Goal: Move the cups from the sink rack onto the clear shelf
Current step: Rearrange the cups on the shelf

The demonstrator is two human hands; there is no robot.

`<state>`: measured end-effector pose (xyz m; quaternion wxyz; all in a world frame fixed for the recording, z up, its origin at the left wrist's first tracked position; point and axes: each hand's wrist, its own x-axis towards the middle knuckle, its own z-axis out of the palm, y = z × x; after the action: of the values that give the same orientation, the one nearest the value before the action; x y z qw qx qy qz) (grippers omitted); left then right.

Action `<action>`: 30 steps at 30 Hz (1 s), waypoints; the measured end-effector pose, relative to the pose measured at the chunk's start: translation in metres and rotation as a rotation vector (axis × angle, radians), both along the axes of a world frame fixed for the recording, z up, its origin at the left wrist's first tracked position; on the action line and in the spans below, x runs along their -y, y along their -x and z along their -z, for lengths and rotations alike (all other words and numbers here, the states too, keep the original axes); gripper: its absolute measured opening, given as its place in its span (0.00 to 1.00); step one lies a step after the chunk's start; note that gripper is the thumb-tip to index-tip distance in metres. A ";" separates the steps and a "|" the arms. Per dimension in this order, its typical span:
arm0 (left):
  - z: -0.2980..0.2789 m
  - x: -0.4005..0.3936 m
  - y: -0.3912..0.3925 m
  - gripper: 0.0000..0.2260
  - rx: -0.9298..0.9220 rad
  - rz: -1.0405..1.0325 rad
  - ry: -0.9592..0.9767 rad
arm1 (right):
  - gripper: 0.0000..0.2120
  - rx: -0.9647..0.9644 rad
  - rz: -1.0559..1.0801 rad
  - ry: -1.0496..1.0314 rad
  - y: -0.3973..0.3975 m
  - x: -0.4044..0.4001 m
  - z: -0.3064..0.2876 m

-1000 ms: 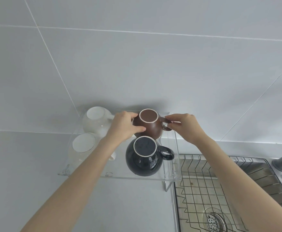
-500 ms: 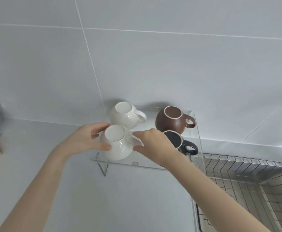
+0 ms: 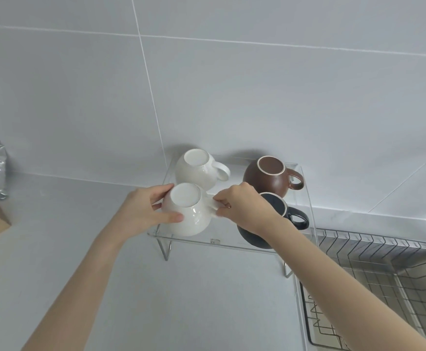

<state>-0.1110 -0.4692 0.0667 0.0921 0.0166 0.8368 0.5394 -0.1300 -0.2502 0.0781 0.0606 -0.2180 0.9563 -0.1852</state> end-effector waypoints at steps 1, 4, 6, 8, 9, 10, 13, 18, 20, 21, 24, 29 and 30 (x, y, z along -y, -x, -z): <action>0.000 0.001 0.000 0.43 0.008 0.006 0.009 | 0.10 0.019 0.007 0.008 0.001 0.000 0.001; -0.010 0.003 0.005 0.40 0.041 0.029 0.031 | 0.11 0.108 0.000 0.099 0.000 -0.002 -0.008; -0.018 0.004 0.017 0.35 0.033 -0.031 0.054 | 0.15 0.122 0.060 0.191 0.004 -0.009 -0.019; -0.026 0.002 0.036 0.28 -0.027 -0.085 0.084 | 0.12 -0.012 0.140 0.250 0.015 -0.017 -0.025; -0.029 -0.002 0.046 0.27 -0.054 -0.080 0.096 | 0.11 -0.078 0.189 0.255 0.024 -0.021 -0.025; -0.032 -0.007 0.055 0.27 -0.076 -0.060 0.109 | 0.11 -0.111 0.236 0.250 0.033 -0.023 -0.024; -0.030 -0.023 0.077 0.27 -0.100 0.007 0.202 | 0.13 -0.052 0.309 0.218 0.059 -0.017 -0.013; -0.021 -0.032 0.089 0.22 -0.134 0.000 0.276 | 0.05 0.012 0.307 0.137 0.080 -0.005 0.006; -0.020 -0.031 0.091 0.20 -0.131 -0.002 0.289 | 0.05 -0.013 0.310 0.134 0.083 -0.004 0.009; -0.020 -0.031 0.091 0.20 -0.126 -0.004 0.290 | 0.05 -0.019 0.308 0.134 0.084 -0.004 0.009; -0.018 -0.029 0.093 0.24 -0.140 -0.009 0.299 | 0.06 -0.026 0.299 0.131 0.084 -0.003 0.011; -0.017 -0.031 0.089 0.20 -0.134 -0.020 0.268 | 0.07 -0.025 0.308 0.144 0.087 -0.003 0.012; -0.016 -0.031 0.089 0.19 -0.137 -0.017 0.261 | 0.07 -0.026 0.305 0.146 0.088 -0.003 0.013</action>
<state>-0.2000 -0.4387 0.0828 0.0315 0.0343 0.9043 0.4244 -0.2178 -0.2471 0.0655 0.0035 -0.0767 0.9629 -0.2585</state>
